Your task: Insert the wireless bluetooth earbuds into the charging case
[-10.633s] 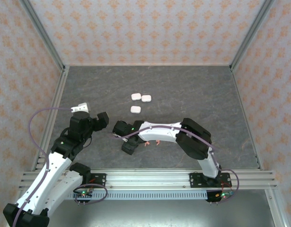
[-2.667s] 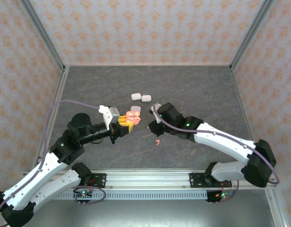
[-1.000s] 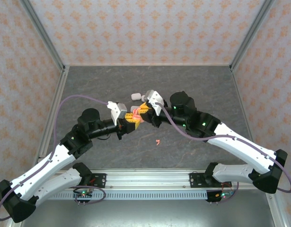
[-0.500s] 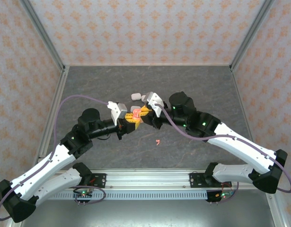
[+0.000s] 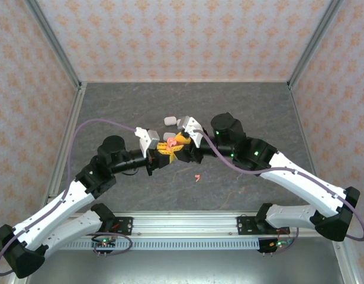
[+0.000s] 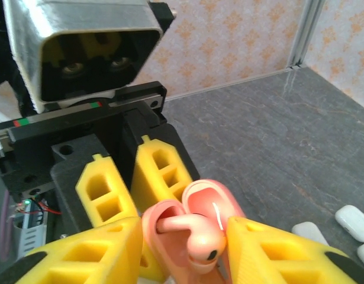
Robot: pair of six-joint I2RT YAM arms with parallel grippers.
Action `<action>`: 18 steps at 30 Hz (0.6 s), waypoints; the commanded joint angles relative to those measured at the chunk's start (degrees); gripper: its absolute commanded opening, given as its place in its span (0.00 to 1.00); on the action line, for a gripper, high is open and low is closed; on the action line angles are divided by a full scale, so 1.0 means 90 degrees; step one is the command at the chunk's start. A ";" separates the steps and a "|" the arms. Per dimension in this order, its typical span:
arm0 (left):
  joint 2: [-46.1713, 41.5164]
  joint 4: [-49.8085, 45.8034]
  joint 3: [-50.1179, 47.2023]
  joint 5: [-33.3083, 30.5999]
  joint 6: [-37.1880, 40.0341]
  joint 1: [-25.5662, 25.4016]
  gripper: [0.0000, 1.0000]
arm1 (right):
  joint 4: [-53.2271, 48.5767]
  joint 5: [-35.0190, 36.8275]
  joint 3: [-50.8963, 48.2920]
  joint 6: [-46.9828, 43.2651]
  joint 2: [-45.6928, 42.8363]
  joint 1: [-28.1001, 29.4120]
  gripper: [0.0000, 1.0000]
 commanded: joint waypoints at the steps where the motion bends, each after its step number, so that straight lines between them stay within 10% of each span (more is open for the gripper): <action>1: -0.0048 0.0333 0.0133 -0.0003 -0.0090 -0.0040 0.04 | -0.0205 -0.0186 0.0278 0.0010 -0.0120 -0.0078 0.47; 18: -0.0110 0.0943 -0.0119 -0.0320 -0.0108 -0.0040 0.02 | -0.0288 0.0325 0.0370 0.1609 -0.0566 -0.0921 0.68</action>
